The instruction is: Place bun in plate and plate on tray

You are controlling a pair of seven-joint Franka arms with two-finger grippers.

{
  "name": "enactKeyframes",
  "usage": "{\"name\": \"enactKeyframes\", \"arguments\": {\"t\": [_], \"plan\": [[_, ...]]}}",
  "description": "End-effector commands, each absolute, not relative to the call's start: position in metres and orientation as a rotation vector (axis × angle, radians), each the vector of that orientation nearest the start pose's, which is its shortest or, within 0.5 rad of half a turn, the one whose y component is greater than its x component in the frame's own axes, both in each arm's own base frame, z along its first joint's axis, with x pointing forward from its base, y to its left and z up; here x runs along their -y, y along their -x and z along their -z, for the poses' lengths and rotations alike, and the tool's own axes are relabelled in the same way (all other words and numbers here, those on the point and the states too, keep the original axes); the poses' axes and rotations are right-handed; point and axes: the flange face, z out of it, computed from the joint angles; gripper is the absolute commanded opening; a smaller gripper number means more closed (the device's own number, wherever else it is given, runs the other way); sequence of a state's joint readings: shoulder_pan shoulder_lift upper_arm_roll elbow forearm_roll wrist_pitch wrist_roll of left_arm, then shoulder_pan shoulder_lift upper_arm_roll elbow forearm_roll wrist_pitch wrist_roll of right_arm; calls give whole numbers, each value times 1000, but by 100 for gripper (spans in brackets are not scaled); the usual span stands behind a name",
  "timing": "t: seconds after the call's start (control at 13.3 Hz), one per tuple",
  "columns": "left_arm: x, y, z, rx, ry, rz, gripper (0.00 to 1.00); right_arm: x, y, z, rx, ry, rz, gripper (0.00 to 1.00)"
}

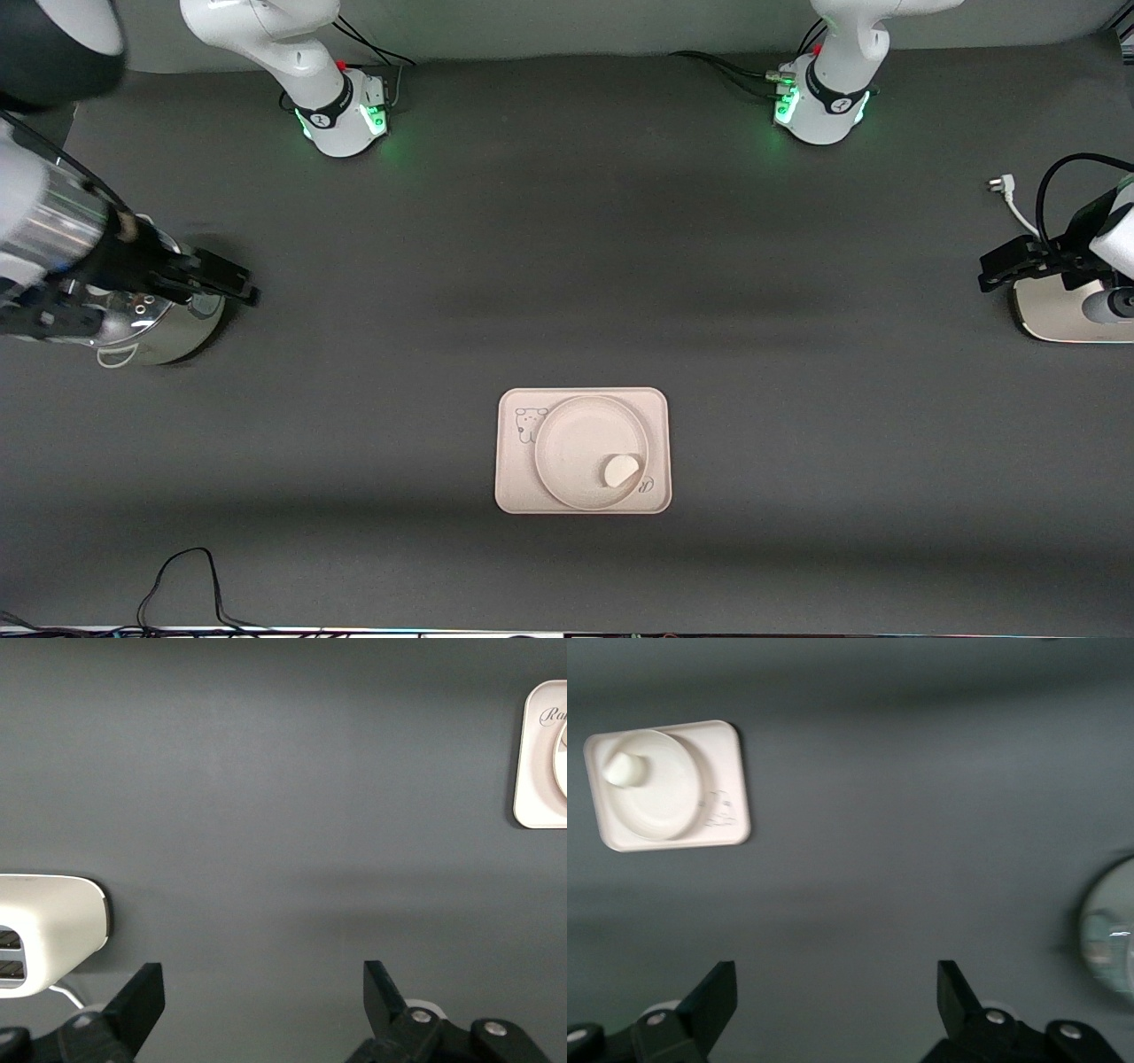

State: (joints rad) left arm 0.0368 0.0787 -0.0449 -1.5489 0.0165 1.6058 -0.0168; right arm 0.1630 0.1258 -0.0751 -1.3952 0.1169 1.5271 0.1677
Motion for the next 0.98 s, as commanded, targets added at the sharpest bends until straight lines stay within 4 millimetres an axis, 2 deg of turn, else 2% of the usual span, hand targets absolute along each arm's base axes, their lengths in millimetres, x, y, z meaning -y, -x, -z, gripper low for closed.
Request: {"name": "enactKeyframes", "arguments": {"t": [0.0,0.23,0.9], "plan": [[3,-576,-598,20,3123,-26,100,-34,-563,-633,16,3107,0,100],[3,-576,-599,18,3122,-31,100,10,-563,-632,6,3132,-9,100],[1,-575,-603,21,3122,-21,100,17,-565,-631,-14,3137,-4,100]]}}
